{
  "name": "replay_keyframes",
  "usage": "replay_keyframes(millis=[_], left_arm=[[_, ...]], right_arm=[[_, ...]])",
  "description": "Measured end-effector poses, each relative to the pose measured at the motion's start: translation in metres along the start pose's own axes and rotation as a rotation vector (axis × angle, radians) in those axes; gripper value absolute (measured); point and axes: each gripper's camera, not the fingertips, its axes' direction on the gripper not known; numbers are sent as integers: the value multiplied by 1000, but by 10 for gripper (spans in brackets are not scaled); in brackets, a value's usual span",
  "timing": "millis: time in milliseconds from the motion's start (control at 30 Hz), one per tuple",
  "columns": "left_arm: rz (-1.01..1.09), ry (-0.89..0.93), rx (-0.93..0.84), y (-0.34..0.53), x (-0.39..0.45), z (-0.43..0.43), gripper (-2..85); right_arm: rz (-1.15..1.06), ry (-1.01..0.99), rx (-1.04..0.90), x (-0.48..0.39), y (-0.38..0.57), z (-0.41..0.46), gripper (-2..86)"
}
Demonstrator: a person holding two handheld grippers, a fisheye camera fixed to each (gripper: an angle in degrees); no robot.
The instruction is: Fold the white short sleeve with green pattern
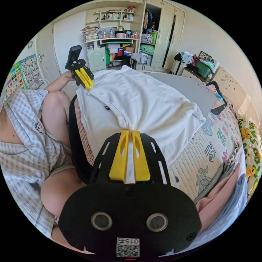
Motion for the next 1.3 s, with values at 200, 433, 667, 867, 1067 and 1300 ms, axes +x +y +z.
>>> replay_keyframes(millis=[200, 433, 667, 867, 1067, 1300], left_arm=[[24, 39, -4, 4, 28, 14, -3], [-83, -191, 314, -11, -5, -56, -4], [-235, -674, 438, -146, -146, -71, 0], [-537, -802, 483, -169, -245, -24, 15], [-306, -313, 310, -96, -177, 19, 34], [-73, -126, 318, -77, -5, 8, 66]], right_arm=[[-4, 14, -41, -27, -13, -23, 5], [101, 138, 194, 8, -71, -86, -1], [253, 583, 336, 165, -269, -105, 7], [578, 383, 434, 289, -332, -78, 52], [320, 15, 180, 249, -235, -58, 86], [274, -231, 77, 181, -128, -99, 99]])
